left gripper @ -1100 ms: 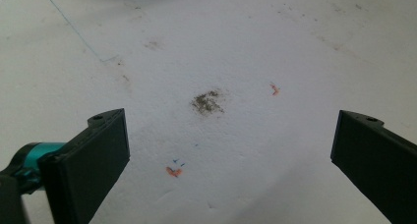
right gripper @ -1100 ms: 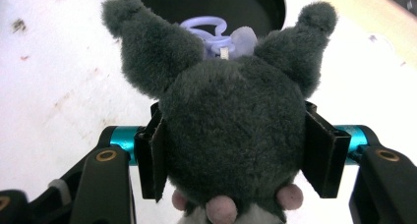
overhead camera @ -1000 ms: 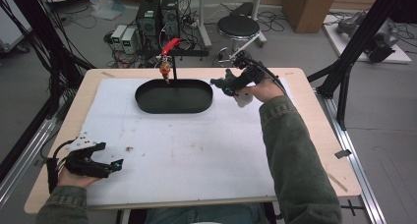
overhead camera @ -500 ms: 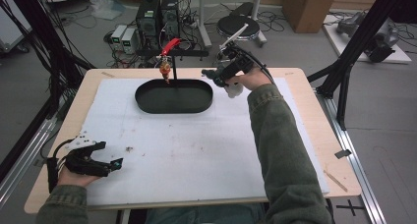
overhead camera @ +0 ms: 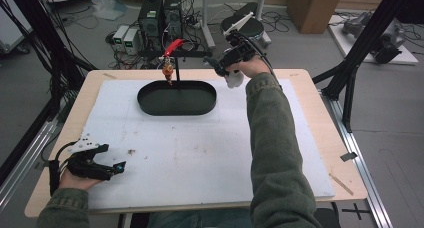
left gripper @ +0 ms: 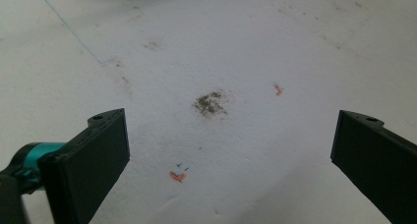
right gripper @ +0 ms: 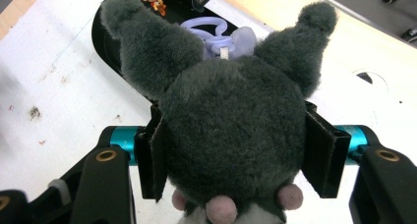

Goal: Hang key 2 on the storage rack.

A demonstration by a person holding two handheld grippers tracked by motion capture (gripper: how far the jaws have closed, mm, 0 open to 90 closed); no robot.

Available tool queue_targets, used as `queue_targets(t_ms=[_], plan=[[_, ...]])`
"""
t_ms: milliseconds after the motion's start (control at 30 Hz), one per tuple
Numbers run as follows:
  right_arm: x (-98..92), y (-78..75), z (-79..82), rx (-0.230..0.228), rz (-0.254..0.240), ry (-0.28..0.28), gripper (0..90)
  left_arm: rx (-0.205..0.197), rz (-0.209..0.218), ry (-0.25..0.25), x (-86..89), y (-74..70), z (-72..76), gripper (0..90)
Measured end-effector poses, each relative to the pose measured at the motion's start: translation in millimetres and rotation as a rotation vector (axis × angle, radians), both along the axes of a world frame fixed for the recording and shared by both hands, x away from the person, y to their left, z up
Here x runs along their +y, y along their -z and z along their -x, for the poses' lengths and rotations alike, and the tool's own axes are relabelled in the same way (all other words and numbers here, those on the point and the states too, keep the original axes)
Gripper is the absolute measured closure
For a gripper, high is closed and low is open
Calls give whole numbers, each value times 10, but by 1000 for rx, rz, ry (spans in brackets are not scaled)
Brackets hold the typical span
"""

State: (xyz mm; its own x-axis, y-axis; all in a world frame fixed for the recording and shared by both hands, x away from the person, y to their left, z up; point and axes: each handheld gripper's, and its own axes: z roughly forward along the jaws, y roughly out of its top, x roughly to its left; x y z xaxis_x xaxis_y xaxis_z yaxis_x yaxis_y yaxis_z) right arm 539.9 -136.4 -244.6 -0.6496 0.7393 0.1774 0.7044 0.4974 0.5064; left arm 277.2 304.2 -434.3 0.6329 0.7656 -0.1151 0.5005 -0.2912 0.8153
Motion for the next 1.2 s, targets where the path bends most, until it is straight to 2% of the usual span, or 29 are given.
queue_targets(t_ms=[100, 133, 167, 333, 400, 433, 467, 500, 600, 733, 800, 833, 900, 933, 967, 1000, 1033, 1067, 1100, 1167, 1200], plan=[[16, -13, -22, -8, -14, 5, 381, -3, 4, 2, 5, -3, -1, 17], [36, -17, -32, 2, -49, 2, 381, -2, 6, -2, 8, -4, -1, 17], [48, -19, -32, 3, -57, 4, 381, 0, 4, 1, 8, -3, -2, 17], [67, -10, -58, -35, -61, 34, 380, 4, 1, 6, 0, 2, -4, 17], [88, 6, -74, -41, -90, 70, 378, 8, 2, 6, 3, 5, -11, 17], [88, 6, -74, -41, -90, 70, 378, 6, 7, 3, 2, 6, -12, 17], [107, 21, -93, -58, -92, 107, 378, 3, 1, 4, 7, 1, -9, 17], [107, 21, -93, -58, -92, 107, 378, 3, 1, 4, 7, 1, -9, 17], [103, 72, -141, -72, -99, 167, 377, 8, 3, 4, 8, 5, -13, 17], [79, 157, -166, -96, -107, 206, 371, 17, 4, 1, 11, 10, -24, 17], [79, 183, -169, -100, -93, 199, 366, 16, 2, 4, 15, 7, -25, 17], [98, 239, -174, -121, -59, 200, 352, 12, 6, 0, 14, 3, -19, 17], [102, 249, -174, -115, -53, 210, 339, 12, 2, 1, 18, -1, -16, 17], [112, 285, -186, -131, -18, 220, 279, 8, 0, 1, 21, -7, -14, 17], [112, 285, -186, -131, -18, 220, 279, 8, 0, 1, 21, -7, -14, 17], [127, 301, -186, -138, 7, 211, 225, 9, -1, 1, 22, -7, -14, 17], [174, 341, -173, -184, 84, 194, 87, 14, -3, -4, 22, -5, -17, 17], [174, 341, -173, -184, 84, 194, 87, 14, -3, -4, 22, -5, -17, 17], [197, 383, -145, -200, 106, 142, 86, 15, -2, -5, 24, -10, -14, 17], [199, 401, -134, -209, 105, 121, 86, 13, 1, -6, 24, -13, -11, 17], [216, 465, -90, -208, 86, 66, 6, 11, -3, -8, 27, -16, -11, 17]])
